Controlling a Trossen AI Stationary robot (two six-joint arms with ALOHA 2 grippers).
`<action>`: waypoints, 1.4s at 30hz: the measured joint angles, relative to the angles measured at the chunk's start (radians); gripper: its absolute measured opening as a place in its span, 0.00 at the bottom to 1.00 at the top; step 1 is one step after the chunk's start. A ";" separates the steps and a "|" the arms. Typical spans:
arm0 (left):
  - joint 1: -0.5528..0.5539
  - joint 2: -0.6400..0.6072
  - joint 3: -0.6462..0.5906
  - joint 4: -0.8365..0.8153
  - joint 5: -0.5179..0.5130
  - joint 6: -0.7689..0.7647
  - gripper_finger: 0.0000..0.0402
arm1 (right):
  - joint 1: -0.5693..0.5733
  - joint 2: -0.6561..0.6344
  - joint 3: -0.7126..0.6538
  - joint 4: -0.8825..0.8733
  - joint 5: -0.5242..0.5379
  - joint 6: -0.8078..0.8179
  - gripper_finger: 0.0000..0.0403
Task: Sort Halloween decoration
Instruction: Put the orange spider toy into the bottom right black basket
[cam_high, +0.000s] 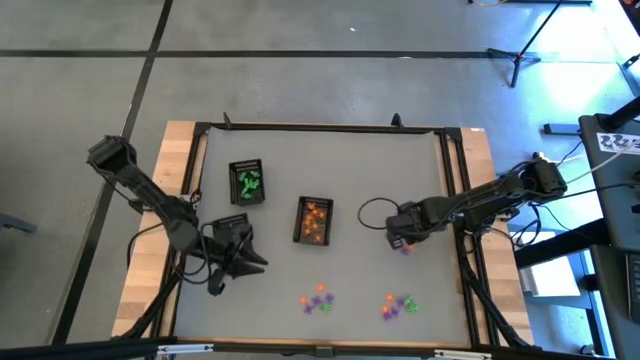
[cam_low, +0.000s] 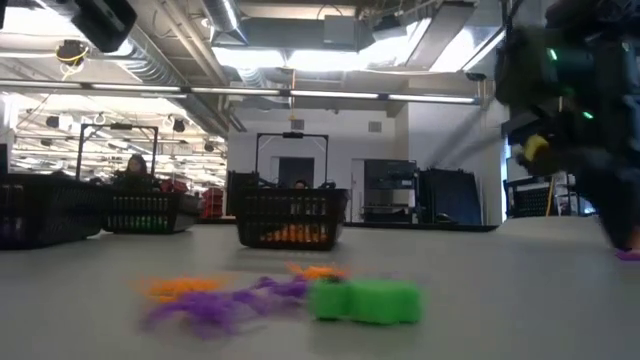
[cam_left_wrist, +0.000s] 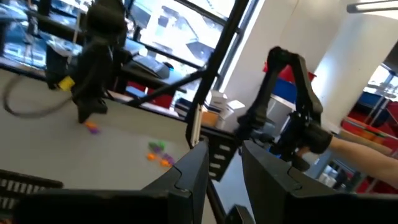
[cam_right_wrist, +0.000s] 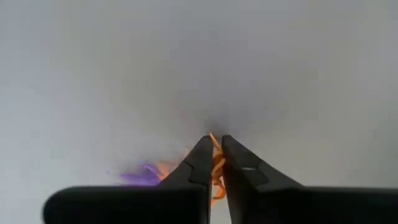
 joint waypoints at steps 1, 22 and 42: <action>-0.009 0.009 0.000 0.001 -0.005 -0.005 0.22 | 0.007 0.000 0.025 0.016 0.010 0.009 0.07; -0.131 0.079 0.000 0.006 -0.057 -0.073 0.22 | 0.034 0.180 0.307 1.057 0.534 -0.436 0.05; -0.136 0.079 0.000 -0.022 -0.053 -0.072 0.22 | -0.021 0.343 0.330 1.065 0.286 -0.334 0.42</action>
